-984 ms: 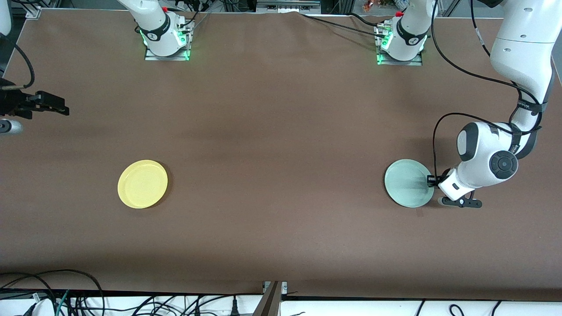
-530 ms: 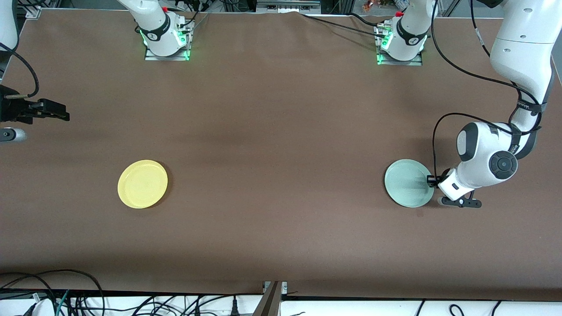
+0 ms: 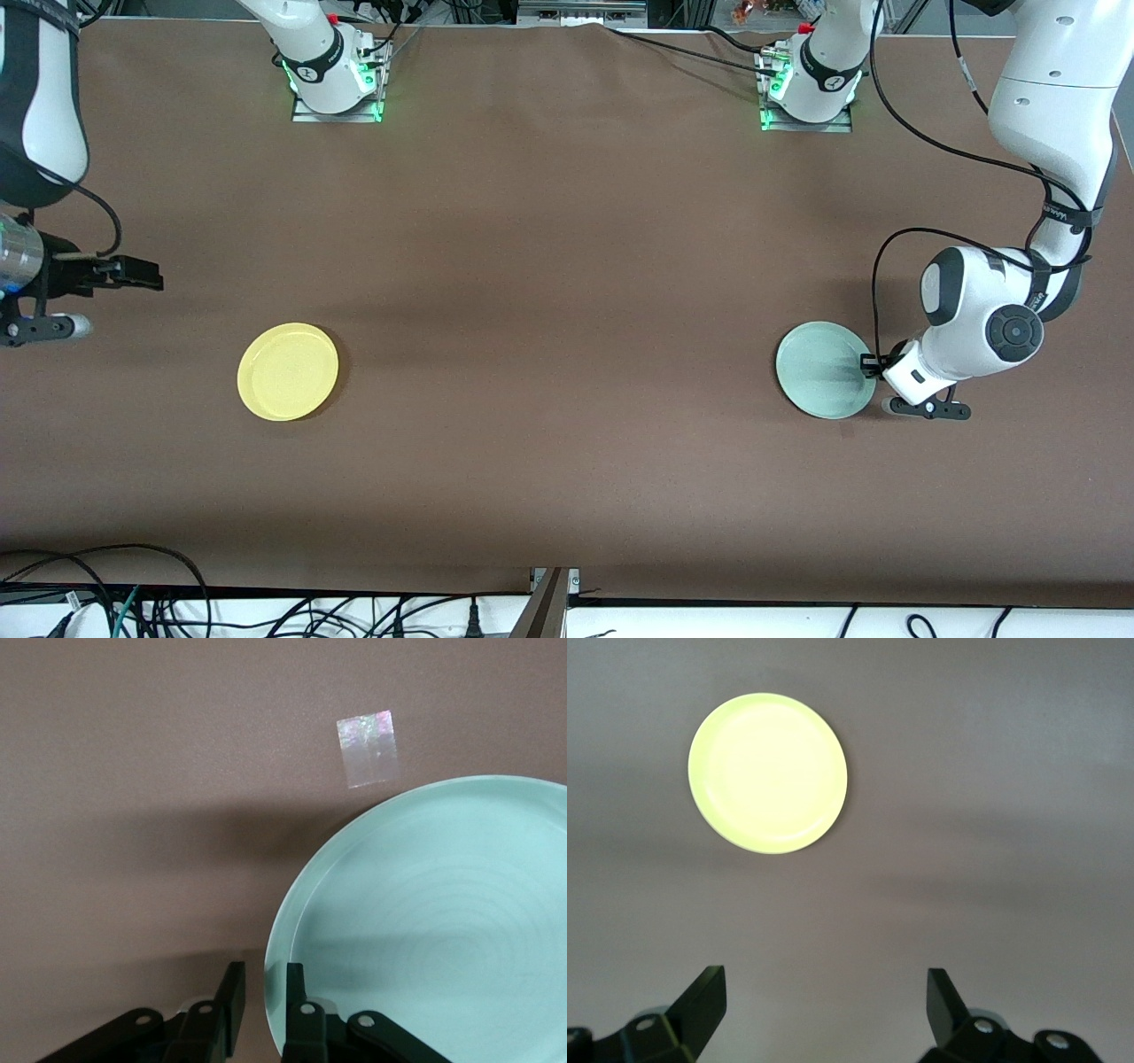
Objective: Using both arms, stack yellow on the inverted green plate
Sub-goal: 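Reach the right gripper to the rim of the yellow plate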
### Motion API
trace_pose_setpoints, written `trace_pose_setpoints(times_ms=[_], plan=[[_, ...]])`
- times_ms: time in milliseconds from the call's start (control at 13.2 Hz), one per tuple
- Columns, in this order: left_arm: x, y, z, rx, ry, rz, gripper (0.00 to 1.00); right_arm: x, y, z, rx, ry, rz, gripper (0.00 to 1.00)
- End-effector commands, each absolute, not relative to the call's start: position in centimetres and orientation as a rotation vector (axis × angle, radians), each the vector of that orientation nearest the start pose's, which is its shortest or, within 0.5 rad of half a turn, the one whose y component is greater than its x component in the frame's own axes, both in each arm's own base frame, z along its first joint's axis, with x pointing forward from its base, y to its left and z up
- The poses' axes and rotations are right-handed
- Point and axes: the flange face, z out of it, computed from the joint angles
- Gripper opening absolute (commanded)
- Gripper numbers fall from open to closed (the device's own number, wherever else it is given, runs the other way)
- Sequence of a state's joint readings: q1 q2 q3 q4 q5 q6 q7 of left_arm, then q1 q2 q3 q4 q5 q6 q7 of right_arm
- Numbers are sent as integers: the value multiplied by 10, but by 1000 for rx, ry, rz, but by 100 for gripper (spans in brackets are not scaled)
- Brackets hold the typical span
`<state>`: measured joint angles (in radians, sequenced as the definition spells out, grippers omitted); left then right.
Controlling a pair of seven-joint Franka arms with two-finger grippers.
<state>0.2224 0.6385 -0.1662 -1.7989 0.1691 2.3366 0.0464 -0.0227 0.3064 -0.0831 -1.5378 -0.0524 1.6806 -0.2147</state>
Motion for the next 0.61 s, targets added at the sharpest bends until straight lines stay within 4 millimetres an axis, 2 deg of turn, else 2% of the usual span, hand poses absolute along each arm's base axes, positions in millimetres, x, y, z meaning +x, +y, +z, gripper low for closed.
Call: trace_pose_setpoints(times_ms=[0, 151, 530], plan=[[644, 44, 191, -3107, 172, 149, 26, 649, -74, 433, -3158, -172, 258, 100], [644, 45, 191, -3108, 172, 147, 26, 655, -80, 407, -3134, -143, 269, 100], [644, 45, 192, -3107, 172, 147, 18, 663, -84, 373, -3105, 14, 272, 100]])
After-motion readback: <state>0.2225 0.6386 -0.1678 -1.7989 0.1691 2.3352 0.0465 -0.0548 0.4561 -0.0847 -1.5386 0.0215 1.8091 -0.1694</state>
